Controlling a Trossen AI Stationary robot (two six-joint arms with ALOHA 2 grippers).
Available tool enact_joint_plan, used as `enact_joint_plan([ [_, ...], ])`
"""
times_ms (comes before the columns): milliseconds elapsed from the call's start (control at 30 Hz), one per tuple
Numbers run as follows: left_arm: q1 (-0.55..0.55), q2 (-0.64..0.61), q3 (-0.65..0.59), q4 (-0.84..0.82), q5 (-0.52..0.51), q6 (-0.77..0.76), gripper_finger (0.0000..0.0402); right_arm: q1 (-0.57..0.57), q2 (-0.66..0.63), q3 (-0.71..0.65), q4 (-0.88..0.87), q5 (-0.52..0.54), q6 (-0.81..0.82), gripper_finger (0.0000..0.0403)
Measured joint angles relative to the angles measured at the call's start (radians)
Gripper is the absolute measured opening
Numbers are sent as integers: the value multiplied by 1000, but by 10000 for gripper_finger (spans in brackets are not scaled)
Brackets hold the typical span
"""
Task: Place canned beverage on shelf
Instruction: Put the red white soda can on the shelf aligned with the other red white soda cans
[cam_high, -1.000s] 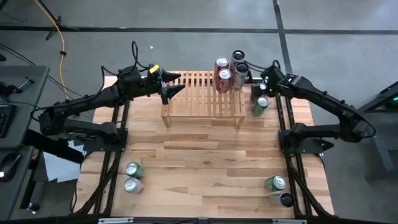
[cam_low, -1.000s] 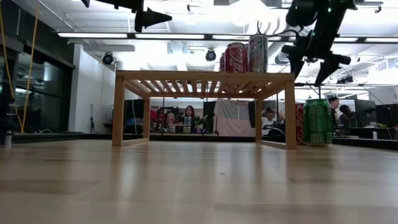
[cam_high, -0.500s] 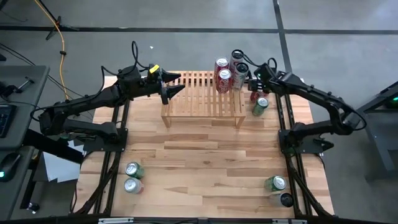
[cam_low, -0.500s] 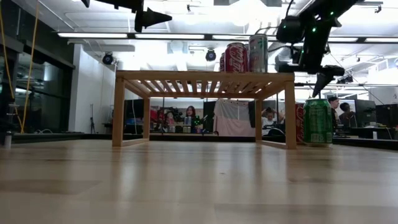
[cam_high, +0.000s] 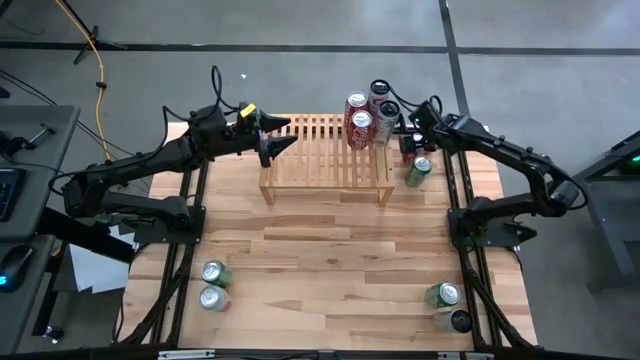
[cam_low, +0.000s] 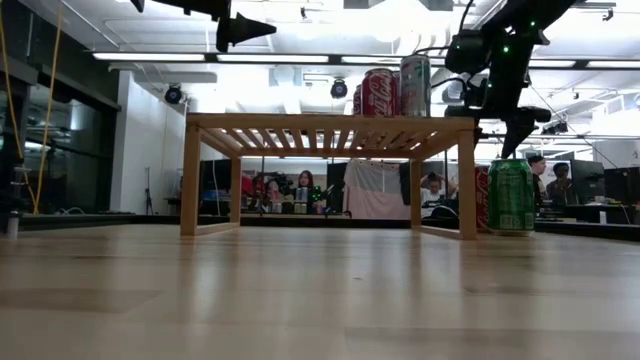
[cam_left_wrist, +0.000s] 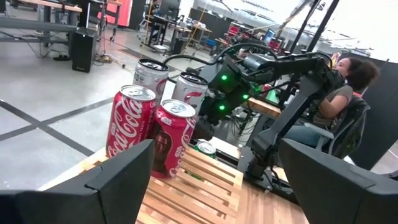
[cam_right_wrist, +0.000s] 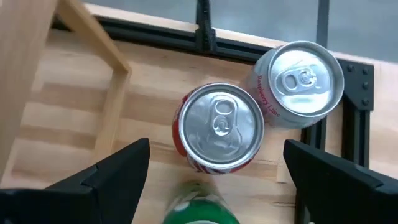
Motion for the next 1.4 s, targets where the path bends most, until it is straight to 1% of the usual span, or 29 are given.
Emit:
enact_joint_plan([
  [67, 4, 0, 0, 0, 0, 0, 337, 0, -17, 0, 1, -6, -24, 355],
  [233, 13, 0, 0, 0, 0, -2, 337, -12, -90, 0, -1, 6, -25, 355],
  [433, 12, 0, 0, 0, 0, -10, 337, -78, -145, 0, -61, 39, 49, 355],
  [500, 12, 0, 0, 0, 0, -10, 337, -103, -146, 0, -47, 32, 86, 355],
  [700, 12, 0, 0, 3, 0, -11, 337, -121, -115, 0, 19, 45, 258, 355],
  [1000, 12, 0, 0, 5, 0, -9, 337, -155, -11, 0, 39, 30, 498, 355],
  [1133, 13, 0, 0, 5, 0, 0, 337, -157, 9, 0, 93, -20, 527, 355],
  [1267, 21, 0, 0, 5, 0, -1, 337, -157, 20, 0, 92, -40, 573, 355],
  [1400, 30, 0, 0, 5, 0, -1, 337, -157, 22, 0, 85, -66, 579, 355],
])
